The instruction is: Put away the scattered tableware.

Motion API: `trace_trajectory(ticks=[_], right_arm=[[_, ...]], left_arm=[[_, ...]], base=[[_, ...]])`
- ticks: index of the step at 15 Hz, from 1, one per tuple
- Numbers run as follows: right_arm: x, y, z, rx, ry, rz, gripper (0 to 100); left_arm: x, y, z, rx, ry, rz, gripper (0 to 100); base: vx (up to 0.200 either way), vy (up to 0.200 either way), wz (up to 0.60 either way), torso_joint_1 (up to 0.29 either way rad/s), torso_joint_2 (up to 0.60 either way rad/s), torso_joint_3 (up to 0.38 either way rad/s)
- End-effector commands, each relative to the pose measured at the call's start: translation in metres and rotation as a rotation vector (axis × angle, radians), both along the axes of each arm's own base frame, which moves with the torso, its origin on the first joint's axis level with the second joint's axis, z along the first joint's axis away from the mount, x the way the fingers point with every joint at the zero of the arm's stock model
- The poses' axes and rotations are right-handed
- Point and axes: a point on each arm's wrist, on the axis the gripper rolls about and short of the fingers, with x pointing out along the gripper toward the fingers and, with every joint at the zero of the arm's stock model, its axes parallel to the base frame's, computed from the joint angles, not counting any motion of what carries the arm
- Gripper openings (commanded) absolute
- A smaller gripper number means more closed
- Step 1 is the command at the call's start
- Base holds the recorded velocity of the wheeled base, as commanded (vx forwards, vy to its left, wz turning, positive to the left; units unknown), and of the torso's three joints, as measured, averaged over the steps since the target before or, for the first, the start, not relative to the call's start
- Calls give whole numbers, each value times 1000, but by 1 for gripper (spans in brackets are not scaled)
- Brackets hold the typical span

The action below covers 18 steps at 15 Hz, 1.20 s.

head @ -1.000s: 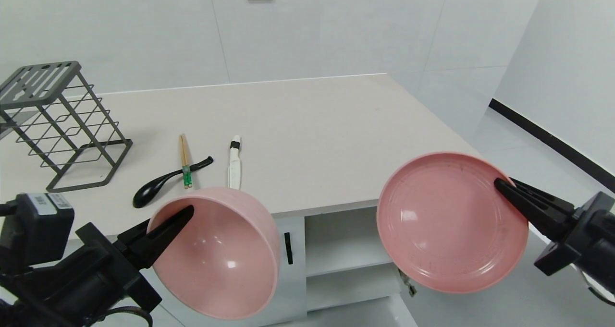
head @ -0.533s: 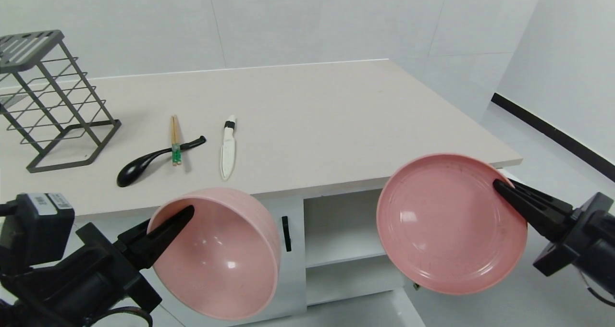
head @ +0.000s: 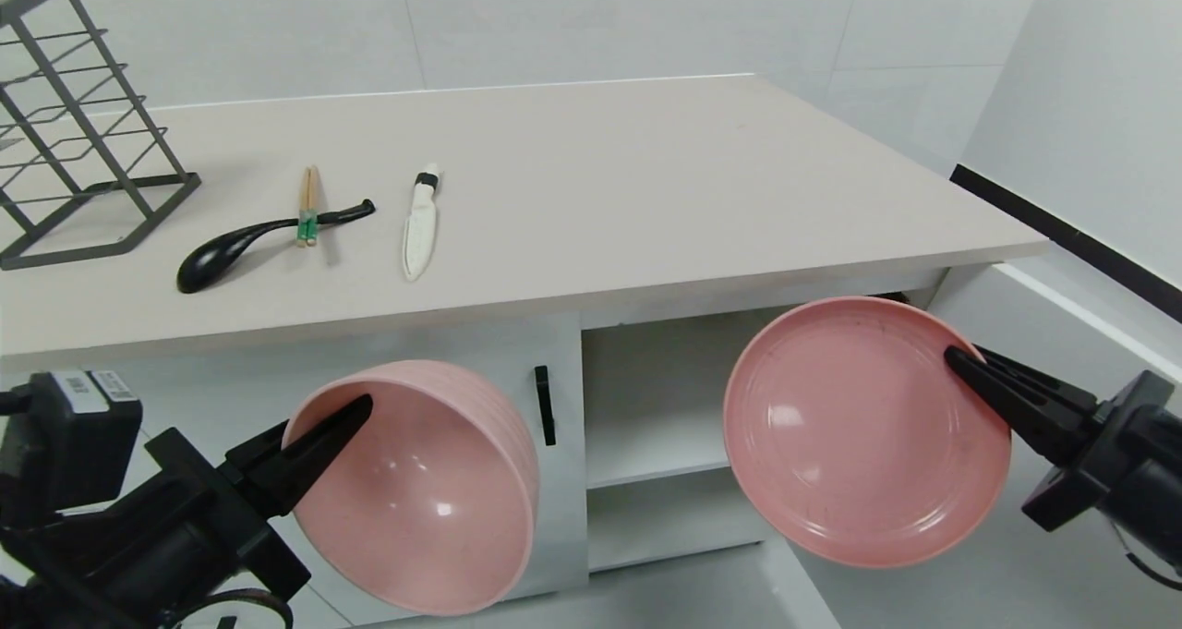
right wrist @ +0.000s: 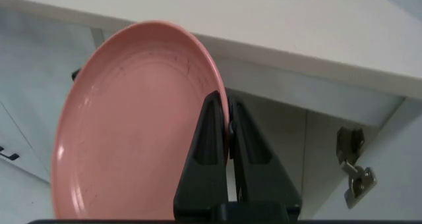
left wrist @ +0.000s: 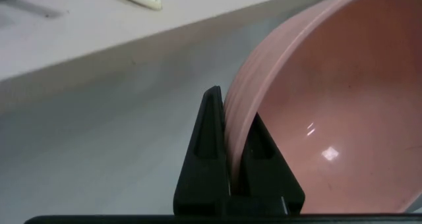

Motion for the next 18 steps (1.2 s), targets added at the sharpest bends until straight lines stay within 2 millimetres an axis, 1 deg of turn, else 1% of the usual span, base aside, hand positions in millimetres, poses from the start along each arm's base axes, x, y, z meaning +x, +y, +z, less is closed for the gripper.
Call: trace_trajectory(ticks=[1,4,7,9,10,12,16,18], right_arm=[[1,0,0,-2,1,0,0],[1,0,-1,-1,3,-2,0],[8,2,-8,-17,46,-3,0],[18,6,-21,-38,109,1,0],[27,8,-33,-59,173,0,0],[36,10,-46,-78,238,-9,0],[44,12,-48,-79,243,-8,0],[48,14,-55,-90,273,-5,0]], left_arm=[[0,0,0,0,-1,0,0],[0,0,0,0,1,0,0],[0,0,0,1,-1,0,0],[0,0,0,1,-1,0,0],[0,0,0,1,-1,0,0],[0,0,-1,8,9,2,0],[-1,1,-2,15,19,2,0],[-1,1,-2,15,20,2,0]], base=[[0,0,0,-251,364,124],[0,0,0,-255,328,126],[0,0,0,-199,295,116],[0,0,0,-44,278,71],[0,0,0,-7,207,32],[0,0,0,-7,90,36],[0,0,0,0,0,0],[0,0,0,0,0,0]])
